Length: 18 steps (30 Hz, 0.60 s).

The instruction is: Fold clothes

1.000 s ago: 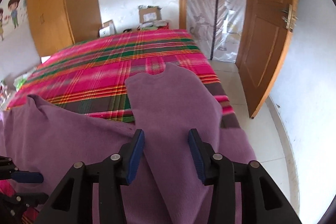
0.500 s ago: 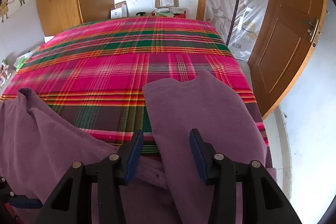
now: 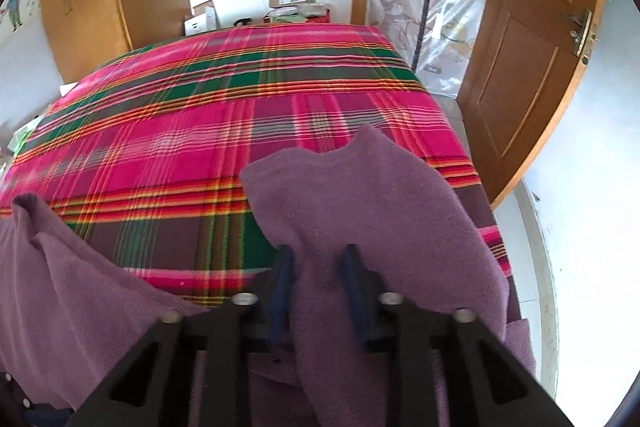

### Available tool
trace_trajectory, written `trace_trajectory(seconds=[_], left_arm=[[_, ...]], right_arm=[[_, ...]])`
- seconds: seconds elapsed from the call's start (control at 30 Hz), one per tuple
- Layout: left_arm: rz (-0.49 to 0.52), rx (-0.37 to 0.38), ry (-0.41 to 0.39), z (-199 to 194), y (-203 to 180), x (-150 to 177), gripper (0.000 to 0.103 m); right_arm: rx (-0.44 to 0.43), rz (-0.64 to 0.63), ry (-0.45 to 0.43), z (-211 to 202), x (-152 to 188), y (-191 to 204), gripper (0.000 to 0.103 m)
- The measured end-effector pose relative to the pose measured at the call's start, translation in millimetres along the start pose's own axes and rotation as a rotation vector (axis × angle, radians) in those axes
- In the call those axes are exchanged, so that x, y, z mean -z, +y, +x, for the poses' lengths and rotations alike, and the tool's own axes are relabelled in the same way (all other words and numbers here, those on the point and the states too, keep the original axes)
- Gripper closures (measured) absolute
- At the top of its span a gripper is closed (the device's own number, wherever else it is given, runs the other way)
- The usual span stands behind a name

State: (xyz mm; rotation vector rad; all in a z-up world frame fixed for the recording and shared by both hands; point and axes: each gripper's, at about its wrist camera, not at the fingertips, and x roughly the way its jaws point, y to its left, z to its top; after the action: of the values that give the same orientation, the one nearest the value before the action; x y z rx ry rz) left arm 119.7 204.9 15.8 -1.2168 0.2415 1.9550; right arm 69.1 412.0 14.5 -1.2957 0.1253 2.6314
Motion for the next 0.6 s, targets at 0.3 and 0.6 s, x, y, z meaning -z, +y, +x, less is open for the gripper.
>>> trace_trajectory(seconds=[0.3, 0.6], left_arm=[[-0.008, -0.003, -0.002, 2.1, 0.3, -0.4, 0.059], [-0.018, -0.004, 0.001, 2.1, 1.8, -1.1, 0.059]], right_arm=[[-0.009, 0.108, -0.06, -15.5, -1.4, -30.0, 0.095], [0.005, 0.253, -0.175, -62.0, 7.5, -82.6, 0.096]])
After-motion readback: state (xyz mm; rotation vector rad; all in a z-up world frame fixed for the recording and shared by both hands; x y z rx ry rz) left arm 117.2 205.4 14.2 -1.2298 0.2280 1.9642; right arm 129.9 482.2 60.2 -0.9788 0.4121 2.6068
